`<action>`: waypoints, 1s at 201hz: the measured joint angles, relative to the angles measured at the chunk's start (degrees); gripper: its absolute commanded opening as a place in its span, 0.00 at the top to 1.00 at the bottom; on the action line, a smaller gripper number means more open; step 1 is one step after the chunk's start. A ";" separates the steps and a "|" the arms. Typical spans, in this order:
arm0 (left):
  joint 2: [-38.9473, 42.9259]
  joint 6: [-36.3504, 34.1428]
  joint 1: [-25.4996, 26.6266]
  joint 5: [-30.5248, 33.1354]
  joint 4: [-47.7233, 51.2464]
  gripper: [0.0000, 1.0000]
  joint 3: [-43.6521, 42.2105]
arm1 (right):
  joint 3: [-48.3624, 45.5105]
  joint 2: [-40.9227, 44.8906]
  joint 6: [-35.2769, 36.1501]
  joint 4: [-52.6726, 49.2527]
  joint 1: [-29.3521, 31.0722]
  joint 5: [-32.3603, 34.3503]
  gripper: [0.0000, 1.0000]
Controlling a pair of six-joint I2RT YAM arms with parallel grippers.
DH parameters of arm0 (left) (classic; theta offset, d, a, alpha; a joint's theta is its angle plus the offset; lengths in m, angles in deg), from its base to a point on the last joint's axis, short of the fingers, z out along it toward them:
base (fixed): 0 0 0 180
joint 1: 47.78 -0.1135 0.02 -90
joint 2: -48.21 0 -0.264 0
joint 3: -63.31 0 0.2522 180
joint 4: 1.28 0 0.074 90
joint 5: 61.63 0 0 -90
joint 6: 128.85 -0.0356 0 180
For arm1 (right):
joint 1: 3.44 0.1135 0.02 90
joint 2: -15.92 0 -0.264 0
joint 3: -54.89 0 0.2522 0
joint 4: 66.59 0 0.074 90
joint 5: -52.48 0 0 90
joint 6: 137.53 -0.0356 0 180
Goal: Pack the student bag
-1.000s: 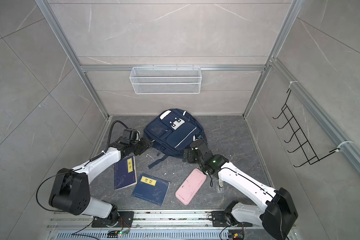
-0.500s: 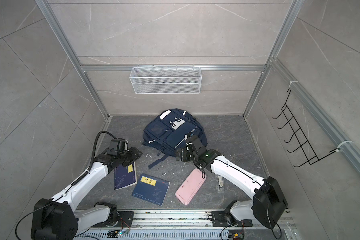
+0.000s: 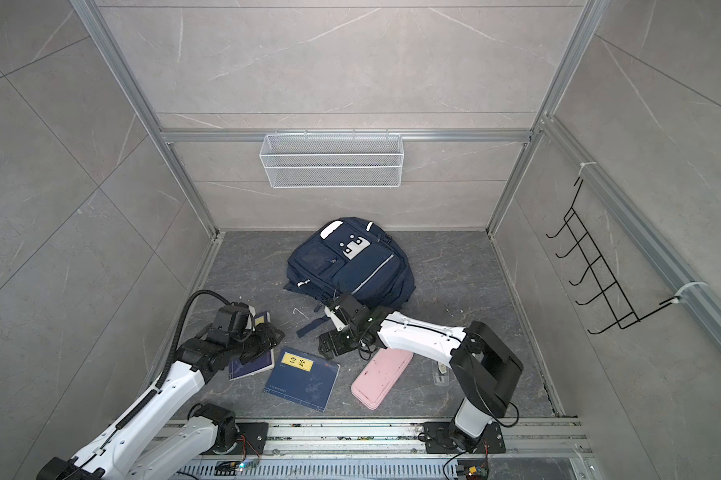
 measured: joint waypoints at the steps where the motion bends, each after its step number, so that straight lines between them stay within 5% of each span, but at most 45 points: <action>1: 0.02 0.07 0.11 0.07 0.02 0.43 -0.04 | 0.07 -0.15 0.07 -0.04 0.11 0.00 0.10; 97: -0.11 10.84 15.72 5.31 1.62 0.43 -2.95 | 6.25 -11.41 5.46 -4.44 4.44 2.05 0.27; 201: -5.64 27.15 35.93 8.17 3.26 0.42 -3.50 | 7.02 -13.05 7.74 -5.11 5.79 6.12 0.83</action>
